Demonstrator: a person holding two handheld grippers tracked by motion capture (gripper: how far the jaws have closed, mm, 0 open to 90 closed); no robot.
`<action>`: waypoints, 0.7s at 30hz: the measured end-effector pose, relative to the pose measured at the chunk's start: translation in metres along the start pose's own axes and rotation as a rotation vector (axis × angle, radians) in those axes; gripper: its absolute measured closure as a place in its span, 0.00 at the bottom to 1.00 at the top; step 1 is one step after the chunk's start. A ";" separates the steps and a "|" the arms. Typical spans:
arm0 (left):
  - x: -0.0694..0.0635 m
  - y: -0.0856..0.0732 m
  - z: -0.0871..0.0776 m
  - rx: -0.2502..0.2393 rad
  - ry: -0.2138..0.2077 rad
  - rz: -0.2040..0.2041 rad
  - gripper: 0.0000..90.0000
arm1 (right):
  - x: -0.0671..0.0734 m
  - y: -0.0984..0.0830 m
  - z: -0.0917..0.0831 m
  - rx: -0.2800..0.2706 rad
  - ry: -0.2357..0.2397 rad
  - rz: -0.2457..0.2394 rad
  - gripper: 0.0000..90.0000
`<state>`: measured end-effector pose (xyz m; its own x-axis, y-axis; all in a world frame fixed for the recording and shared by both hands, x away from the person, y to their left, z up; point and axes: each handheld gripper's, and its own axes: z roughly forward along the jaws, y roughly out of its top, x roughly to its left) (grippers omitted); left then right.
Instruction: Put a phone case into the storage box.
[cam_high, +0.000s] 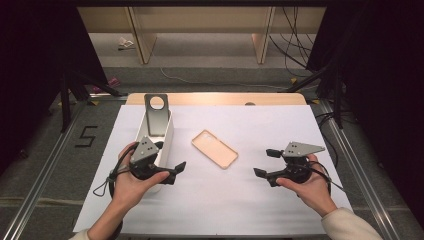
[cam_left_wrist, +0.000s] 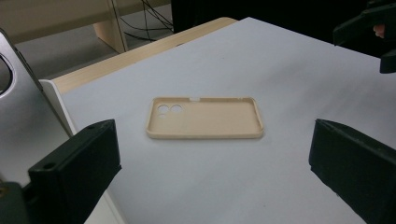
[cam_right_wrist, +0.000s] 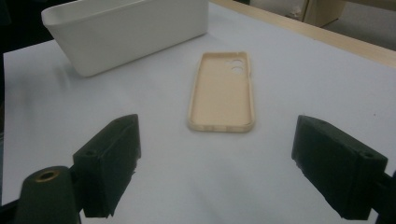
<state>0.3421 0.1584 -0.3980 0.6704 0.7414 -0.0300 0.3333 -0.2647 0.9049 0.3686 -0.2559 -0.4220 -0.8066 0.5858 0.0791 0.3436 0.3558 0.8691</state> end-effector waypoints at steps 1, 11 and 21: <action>-0.002 -0.003 -0.001 -0.001 -0.003 0.000 0.02 | 0.000 0.000 -0.001 0.000 -0.001 0.000 0.18; -0.011 -0.018 -0.002 0.004 0.003 0.038 0.02 | 0.003 -0.003 -0.008 -0.004 -0.008 0.001 0.18; -0.016 -0.023 0.001 0.008 -0.001 0.069 0.03 | 0.003 -0.006 -0.011 -0.004 -0.008 0.003 0.18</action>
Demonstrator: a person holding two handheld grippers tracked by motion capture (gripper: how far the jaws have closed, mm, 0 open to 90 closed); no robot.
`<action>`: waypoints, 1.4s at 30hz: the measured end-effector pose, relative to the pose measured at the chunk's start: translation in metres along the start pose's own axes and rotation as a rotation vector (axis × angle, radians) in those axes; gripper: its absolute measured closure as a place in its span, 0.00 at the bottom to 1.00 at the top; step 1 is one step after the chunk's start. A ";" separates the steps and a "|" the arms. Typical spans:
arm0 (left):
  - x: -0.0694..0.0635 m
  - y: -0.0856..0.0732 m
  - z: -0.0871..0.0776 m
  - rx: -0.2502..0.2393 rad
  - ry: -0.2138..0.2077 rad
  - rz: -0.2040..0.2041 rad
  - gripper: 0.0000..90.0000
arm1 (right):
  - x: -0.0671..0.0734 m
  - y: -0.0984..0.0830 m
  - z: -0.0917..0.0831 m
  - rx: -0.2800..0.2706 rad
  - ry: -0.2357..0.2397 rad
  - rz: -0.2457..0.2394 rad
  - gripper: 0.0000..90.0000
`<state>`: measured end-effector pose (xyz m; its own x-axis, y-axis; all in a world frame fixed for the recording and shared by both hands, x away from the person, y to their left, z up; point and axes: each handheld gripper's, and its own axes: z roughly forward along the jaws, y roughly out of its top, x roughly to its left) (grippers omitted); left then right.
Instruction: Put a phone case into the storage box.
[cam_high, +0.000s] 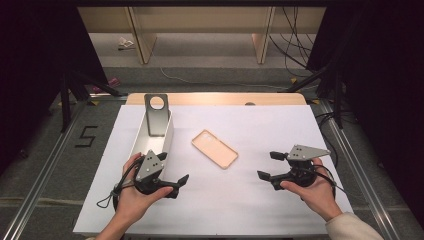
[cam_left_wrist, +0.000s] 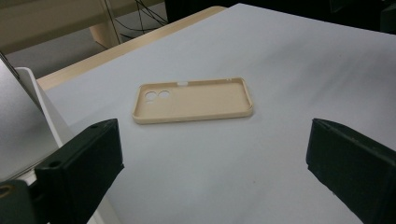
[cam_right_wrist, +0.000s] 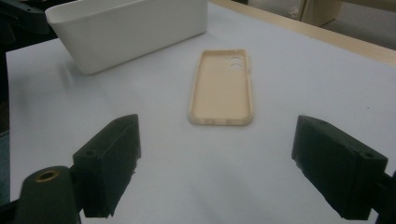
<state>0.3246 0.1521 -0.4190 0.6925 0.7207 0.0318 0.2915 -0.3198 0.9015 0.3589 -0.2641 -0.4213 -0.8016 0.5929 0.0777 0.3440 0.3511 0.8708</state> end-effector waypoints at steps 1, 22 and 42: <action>0.000 0.000 0.000 -0.001 0.000 -0.001 0.03 | 0.000 0.000 0.000 0.000 0.000 -0.001 0.18; 0.002 0.002 0.000 -0.018 0.020 -0.017 0.07 | -0.002 0.001 0.000 -0.008 -0.007 0.002 0.18; -0.025 0.038 0.046 0.047 -0.060 -0.031 0.99 | -0.001 0.001 -0.002 -0.014 -0.013 0.005 0.18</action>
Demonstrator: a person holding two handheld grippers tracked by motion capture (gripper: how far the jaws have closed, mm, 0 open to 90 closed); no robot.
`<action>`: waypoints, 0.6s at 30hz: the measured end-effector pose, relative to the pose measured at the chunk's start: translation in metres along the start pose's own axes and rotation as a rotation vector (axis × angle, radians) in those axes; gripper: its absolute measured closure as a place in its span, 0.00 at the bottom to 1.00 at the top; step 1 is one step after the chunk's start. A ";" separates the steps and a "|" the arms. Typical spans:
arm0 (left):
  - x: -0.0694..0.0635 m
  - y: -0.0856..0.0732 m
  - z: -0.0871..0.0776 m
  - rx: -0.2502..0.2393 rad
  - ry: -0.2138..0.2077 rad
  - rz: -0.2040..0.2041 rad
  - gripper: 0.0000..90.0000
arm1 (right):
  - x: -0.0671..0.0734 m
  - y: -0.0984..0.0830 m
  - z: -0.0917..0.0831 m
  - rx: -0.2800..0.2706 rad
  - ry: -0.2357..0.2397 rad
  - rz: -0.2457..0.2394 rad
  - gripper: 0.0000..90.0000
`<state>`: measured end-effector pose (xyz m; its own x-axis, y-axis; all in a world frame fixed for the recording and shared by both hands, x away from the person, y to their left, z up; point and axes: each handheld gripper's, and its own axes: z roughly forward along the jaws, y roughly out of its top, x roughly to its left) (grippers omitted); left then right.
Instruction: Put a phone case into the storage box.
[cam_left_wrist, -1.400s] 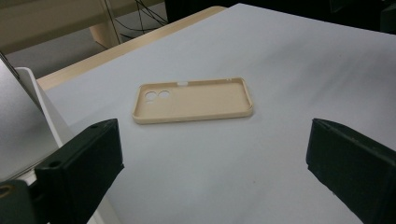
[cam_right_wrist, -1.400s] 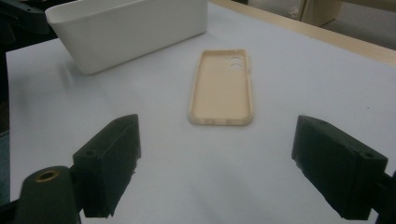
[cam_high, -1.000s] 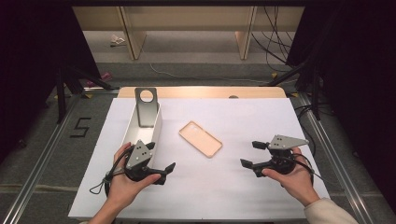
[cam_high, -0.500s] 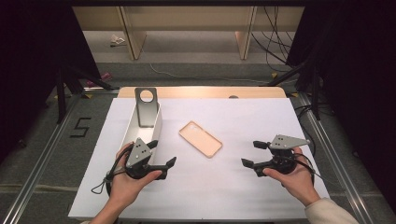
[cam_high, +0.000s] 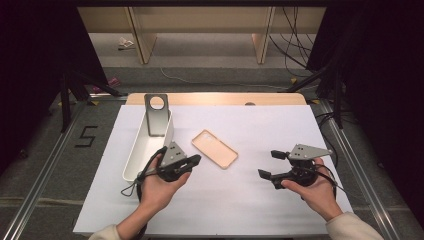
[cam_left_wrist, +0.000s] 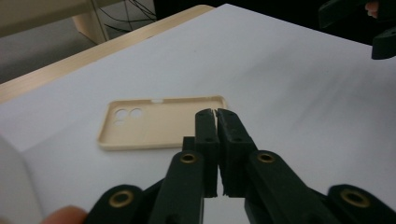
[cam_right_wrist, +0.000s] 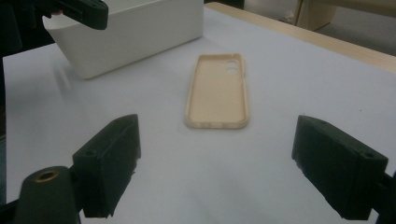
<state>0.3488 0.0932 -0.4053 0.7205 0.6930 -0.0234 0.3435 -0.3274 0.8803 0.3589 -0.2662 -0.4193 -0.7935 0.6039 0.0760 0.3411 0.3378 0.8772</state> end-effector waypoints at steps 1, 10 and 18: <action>-0.002 0.004 0.005 0.005 -0.008 0.002 0.99 | 0.000 0.000 0.000 0.001 0.000 -0.001 0.18; -0.005 0.028 0.062 0.068 -0.017 -0.027 1.00 | 0.001 0.000 0.000 -0.003 0.006 -0.003 0.18; -0.006 0.021 0.106 0.180 -0.023 -0.058 1.00 | -0.001 0.000 -0.001 -0.006 0.003 0.000 0.18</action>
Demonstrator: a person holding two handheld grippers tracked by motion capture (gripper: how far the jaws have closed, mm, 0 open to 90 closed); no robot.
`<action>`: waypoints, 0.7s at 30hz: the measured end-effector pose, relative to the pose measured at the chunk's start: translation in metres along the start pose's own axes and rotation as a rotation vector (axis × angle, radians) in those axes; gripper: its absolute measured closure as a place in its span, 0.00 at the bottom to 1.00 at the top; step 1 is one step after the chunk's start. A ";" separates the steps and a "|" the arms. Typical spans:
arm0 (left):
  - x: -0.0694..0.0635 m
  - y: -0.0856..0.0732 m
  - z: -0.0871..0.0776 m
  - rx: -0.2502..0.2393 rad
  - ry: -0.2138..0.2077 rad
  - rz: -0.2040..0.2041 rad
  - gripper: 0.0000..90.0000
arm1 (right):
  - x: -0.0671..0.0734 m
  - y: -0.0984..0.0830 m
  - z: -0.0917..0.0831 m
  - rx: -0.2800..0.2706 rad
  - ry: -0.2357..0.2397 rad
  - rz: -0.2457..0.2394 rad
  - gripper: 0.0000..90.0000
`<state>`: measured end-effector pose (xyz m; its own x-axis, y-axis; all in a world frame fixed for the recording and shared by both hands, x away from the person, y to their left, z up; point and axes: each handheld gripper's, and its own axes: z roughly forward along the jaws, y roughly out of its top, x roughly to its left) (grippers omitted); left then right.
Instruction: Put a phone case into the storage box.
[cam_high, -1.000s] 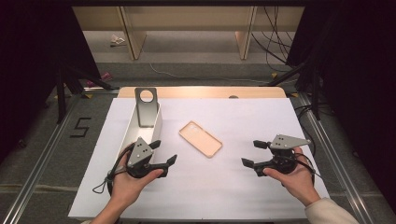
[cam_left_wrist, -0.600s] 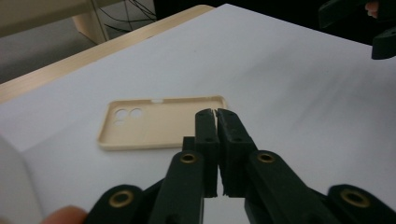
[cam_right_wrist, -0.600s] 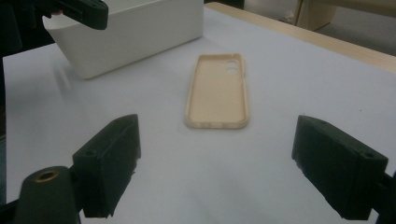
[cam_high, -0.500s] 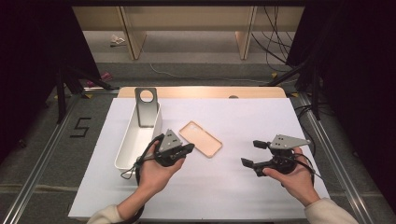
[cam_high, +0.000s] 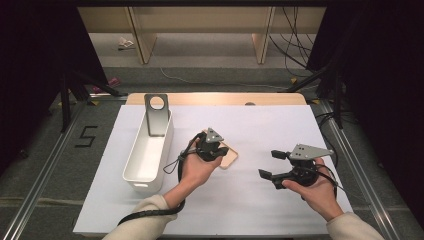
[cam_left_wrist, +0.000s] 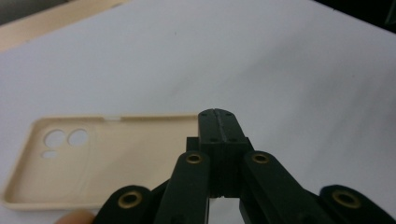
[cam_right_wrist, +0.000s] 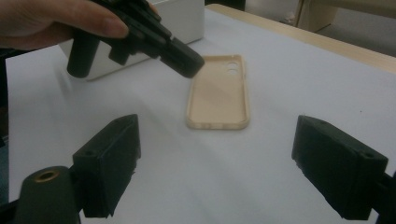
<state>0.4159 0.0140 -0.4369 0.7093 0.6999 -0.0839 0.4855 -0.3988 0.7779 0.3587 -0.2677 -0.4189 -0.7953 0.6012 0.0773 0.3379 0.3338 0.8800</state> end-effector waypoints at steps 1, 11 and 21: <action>0.000 -0.002 0.004 0.007 -0.001 -0.006 1.00 | 0.000 0.000 0.000 -0.001 0.000 0.001 0.18; 0.002 -0.013 0.030 0.072 0.010 -0.029 1.00 | 0.000 0.000 0.001 0.000 0.001 0.000 0.18; 0.003 -0.020 0.042 0.122 0.005 -0.030 1.00 | 0.000 0.000 0.000 0.004 0.003 -0.001 0.18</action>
<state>0.4296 -0.0008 -0.4782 0.6913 0.7153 -0.1026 0.5653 -0.4469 0.6933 0.3588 -0.2673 -0.4192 -0.7972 0.5986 0.0782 0.3393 0.3372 0.8782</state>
